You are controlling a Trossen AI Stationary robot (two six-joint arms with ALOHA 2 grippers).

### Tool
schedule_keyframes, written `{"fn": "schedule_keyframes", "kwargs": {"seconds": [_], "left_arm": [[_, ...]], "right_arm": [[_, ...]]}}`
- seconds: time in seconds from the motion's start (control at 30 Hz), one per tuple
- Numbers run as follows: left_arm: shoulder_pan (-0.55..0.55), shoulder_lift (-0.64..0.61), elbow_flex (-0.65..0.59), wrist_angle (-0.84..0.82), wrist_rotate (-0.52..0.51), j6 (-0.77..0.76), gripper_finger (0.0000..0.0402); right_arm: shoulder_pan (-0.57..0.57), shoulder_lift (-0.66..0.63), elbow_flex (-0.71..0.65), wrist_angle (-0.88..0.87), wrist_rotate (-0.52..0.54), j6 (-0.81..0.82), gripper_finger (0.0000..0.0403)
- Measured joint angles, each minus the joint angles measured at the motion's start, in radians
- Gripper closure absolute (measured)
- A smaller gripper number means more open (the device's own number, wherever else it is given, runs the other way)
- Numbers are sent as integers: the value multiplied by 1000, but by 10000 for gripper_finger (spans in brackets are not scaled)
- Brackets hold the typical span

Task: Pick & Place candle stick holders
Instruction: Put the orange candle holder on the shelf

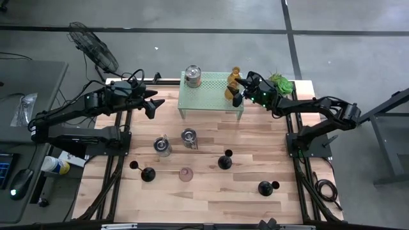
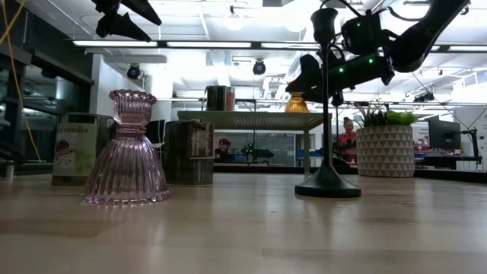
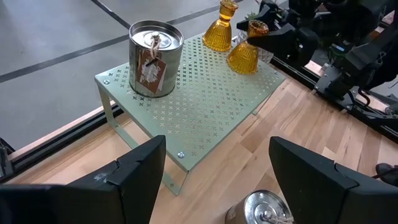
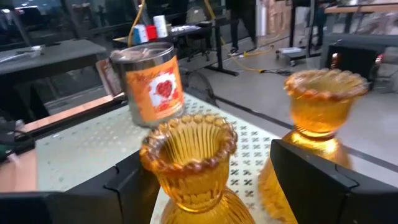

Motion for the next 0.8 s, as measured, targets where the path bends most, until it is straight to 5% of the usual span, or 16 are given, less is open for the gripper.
{"fn": "schedule_keyframes", "kwargs": {"seconds": [0.8], "left_arm": [[0,0,0,0,0,1,119]], "right_arm": [[0,-88,1,-73,2,-26,119]]}}
